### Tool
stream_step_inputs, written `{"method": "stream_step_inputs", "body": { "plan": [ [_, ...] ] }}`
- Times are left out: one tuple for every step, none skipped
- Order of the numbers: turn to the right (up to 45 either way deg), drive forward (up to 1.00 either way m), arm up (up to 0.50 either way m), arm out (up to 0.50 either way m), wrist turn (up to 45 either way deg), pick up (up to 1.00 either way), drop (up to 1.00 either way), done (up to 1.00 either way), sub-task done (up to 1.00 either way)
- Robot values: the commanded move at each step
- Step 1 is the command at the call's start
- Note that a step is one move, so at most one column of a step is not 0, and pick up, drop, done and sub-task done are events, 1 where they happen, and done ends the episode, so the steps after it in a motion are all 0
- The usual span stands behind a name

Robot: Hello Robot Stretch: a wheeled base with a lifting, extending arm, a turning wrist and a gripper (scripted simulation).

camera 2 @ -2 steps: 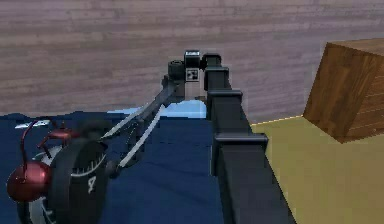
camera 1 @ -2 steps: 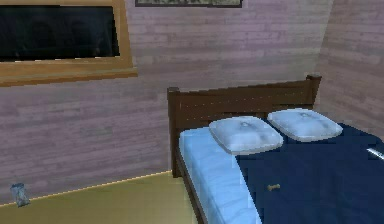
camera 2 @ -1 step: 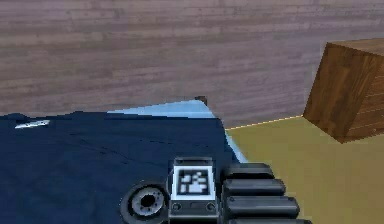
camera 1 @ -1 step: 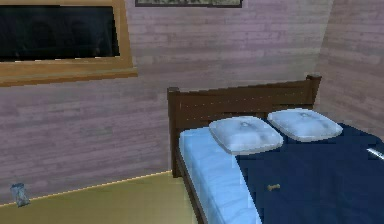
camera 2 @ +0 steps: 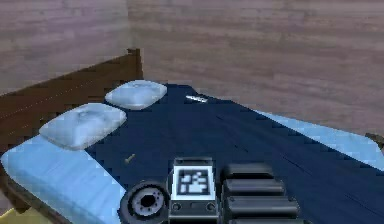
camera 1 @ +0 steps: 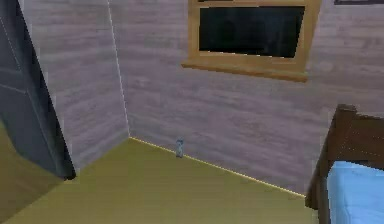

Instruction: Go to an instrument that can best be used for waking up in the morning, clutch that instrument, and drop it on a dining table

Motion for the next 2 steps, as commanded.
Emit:
{"method": "stream_step_inputs", "body": {
  "plan": [
    [-45.0,0.00,0.00,0.00,0.0,0.00,0.00,0.00,0.00],
    [-15.0,0.00,0.00,0.00,0.0,0.00,0.00,0.00,0.00]
  ]
}}
